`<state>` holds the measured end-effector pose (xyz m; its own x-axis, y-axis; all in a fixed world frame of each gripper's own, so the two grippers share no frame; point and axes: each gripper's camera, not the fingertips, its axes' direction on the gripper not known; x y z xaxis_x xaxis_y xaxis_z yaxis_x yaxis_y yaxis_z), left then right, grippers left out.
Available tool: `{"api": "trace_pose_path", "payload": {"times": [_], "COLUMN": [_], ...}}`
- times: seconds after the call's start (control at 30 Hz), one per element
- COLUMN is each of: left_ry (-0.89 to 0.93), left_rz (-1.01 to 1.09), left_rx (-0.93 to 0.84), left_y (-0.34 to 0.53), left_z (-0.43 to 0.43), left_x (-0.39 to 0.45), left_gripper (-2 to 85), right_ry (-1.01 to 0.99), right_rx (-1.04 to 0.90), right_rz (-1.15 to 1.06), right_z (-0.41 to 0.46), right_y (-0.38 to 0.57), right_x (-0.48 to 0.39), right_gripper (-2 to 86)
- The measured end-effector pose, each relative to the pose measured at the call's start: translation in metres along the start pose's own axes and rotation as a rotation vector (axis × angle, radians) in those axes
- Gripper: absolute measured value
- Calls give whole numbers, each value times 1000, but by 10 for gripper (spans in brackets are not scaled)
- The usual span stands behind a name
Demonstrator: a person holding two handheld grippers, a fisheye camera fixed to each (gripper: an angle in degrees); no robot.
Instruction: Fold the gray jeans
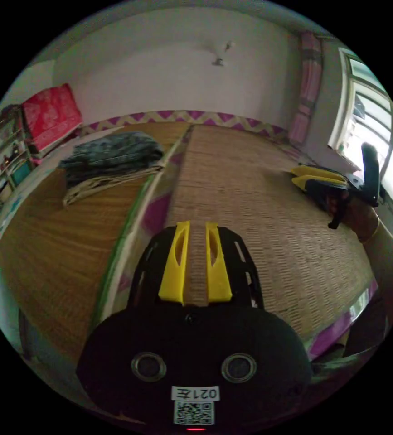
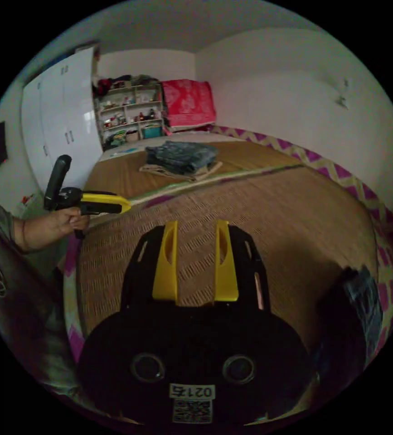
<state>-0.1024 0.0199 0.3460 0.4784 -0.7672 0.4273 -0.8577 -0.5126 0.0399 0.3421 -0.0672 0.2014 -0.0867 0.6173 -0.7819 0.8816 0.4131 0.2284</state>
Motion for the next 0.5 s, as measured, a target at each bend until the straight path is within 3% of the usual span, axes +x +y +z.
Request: {"api": "trace_pose_path", "payload": {"times": [0.27, 0.5], "left_ry": [-176, -199], "left_rz": [-228, -289], "left_rx": [-50, -62], "left_y": [83, 120], "left_z": [-58, -63], "left_x": [-126, -151], "left_gripper": [94, 87], "right_ry": [39, 155], "right_rx": [-74, -154], "right_rz": [-405, -644], "right_z": [242, 405], "right_y": [-122, -197], "right_x": [-199, -322], "right_gripper": [135, 140]}}
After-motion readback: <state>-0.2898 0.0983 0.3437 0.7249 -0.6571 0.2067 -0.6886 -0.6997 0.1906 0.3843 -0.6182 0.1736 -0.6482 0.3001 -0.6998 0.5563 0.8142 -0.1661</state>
